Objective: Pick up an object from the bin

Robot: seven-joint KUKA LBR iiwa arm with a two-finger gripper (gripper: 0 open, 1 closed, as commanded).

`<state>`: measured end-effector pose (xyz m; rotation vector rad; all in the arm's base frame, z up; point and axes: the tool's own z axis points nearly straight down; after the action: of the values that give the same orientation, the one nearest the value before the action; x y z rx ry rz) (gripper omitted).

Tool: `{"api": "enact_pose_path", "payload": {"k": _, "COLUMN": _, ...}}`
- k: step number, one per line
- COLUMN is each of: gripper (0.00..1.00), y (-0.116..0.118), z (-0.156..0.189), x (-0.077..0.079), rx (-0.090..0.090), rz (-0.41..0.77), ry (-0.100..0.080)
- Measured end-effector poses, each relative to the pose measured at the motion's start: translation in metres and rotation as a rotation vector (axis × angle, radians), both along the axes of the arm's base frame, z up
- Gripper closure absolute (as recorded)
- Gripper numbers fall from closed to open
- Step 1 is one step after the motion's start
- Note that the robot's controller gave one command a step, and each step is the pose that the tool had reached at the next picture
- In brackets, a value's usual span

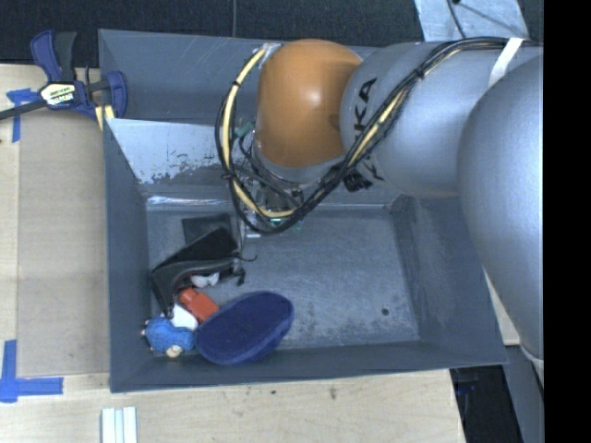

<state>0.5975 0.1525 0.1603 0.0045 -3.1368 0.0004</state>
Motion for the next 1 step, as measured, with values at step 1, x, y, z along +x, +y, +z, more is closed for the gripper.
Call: {"api": "enact_pose_path", "payload": {"k": 1, "gripper": 0.00, "y": 0.0218, "z": -0.0681, "x": -0.0139, "rx": 0.000, "rz": 0.048, "ry": -0.010}}
